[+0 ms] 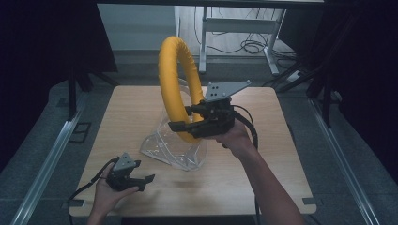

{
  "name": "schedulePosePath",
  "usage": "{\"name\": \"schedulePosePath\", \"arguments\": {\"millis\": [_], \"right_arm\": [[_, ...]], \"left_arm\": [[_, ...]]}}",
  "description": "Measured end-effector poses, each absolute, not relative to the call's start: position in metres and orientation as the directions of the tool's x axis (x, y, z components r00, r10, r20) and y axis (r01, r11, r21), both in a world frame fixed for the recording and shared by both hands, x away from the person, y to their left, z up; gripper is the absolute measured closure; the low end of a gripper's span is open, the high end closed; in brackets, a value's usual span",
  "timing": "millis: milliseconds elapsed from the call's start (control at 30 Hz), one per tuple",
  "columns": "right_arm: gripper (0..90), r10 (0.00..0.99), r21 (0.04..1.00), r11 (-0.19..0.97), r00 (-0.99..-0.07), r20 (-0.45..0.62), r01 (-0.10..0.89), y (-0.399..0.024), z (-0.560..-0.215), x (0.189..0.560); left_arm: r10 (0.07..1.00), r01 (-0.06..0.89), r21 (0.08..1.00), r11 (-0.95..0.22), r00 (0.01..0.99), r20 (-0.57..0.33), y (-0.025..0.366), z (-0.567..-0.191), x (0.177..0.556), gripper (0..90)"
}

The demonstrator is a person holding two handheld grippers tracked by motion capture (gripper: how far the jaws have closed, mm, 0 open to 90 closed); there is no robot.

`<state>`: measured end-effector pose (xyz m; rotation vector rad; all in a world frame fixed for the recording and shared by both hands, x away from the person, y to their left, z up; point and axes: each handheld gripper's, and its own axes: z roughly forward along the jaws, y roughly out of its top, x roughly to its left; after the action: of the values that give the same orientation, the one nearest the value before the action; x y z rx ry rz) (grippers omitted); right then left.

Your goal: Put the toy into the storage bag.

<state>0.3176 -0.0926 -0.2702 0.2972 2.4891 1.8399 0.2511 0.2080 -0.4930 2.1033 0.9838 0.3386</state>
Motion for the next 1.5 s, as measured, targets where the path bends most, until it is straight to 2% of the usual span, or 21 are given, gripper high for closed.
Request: {"name": "schedulePosePath", "arguments": {"millis": [367, 1500], "right_arm": [[49.0, 0.132, 0.936, 0.309, -0.982, 0.133, 0.168, -0.078, -0.286, 0.32], [48.9, 0.14, 0.914, 0.325, -0.969, 0.205, 0.241, -0.079, -0.33, 0.332]], "left_arm": [[0.744, 0.536, 0.745, -0.397, 0.663, -0.081, 0.208, -0.493, 0.251, 21.4], [0.742, 0.539, 0.741, -0.402, 0.666, -0.082, 0.207, -0.495, 0.252, 21.4]]}}
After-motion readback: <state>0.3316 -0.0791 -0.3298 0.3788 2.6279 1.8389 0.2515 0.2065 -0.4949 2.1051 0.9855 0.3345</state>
